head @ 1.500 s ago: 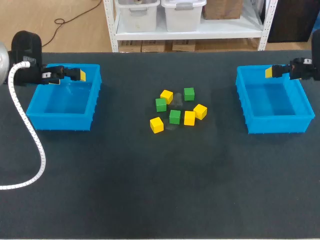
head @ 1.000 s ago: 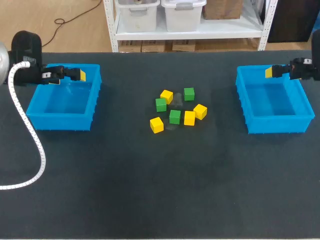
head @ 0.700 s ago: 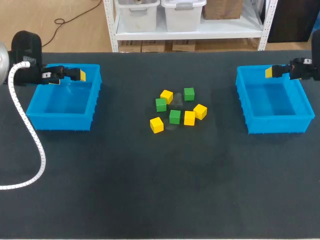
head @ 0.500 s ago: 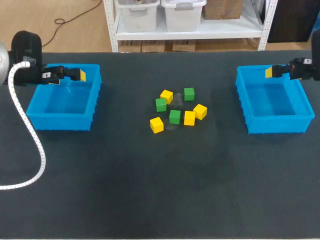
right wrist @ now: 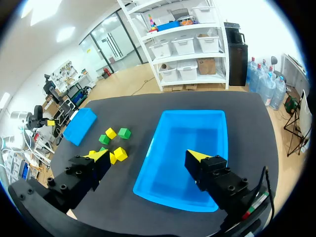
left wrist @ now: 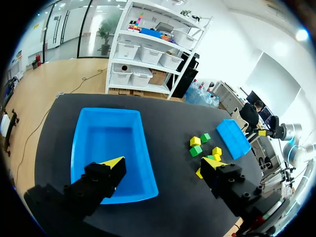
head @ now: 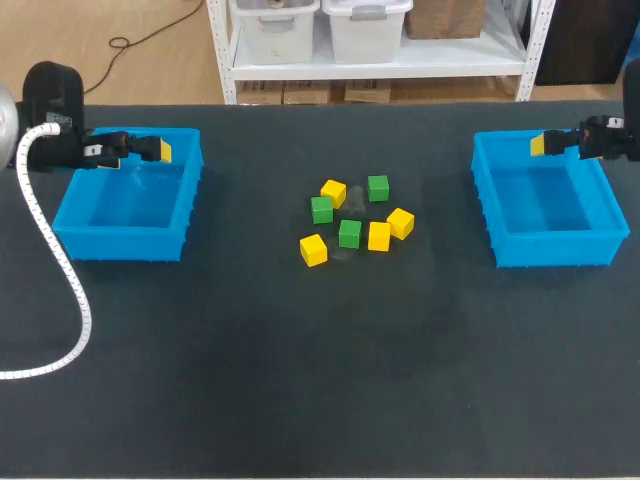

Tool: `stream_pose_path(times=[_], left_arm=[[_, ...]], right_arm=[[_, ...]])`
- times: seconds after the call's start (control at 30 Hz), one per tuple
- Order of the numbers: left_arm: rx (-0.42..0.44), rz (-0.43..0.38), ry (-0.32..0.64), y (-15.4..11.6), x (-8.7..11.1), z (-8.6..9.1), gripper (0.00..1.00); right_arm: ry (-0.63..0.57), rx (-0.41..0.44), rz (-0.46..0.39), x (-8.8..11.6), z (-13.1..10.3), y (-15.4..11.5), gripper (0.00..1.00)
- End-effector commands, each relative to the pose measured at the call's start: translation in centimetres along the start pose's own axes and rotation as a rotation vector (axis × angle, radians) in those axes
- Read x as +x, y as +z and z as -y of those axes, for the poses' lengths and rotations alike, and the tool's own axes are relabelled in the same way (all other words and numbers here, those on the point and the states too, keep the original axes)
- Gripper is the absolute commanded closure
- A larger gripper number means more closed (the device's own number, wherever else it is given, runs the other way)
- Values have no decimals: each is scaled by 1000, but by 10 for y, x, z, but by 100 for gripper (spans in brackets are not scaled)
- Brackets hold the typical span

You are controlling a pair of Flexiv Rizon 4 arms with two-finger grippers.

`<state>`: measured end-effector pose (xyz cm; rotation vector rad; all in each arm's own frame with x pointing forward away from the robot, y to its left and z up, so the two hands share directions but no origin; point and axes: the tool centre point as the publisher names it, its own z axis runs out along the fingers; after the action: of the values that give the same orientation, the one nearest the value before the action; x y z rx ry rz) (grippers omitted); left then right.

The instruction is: Put the green cubes in the right bin and the yellow cubes in the left bin.

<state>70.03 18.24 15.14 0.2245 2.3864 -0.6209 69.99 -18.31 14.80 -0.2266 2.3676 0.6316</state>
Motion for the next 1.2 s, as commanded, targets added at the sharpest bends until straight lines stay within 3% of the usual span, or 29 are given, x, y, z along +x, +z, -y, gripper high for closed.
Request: stream_pose_path(times=[0.03,0.27,0.43,0.67,0.83,1.2], left_arm=[[12,7,2,0,1,-2,0],[12,7,2,0,1,-2,0],[12,7,2,0,1,-2,0],[12,7,2,0,1,-2,0],[12,7,2,0,1,-2,0],[12,7,2,0,1,-2,0]], right_arm=[[0,3,0,0,0,-1,0],[-28,51,-24,-18,3,4,0],[-89,50,-56,-45,-10,21,0],[-162,61,-100,-68,-38,52,0],[-202,78,-142,-72,-62,82,0],[-222,135,-341,-57,-122,167,0]])
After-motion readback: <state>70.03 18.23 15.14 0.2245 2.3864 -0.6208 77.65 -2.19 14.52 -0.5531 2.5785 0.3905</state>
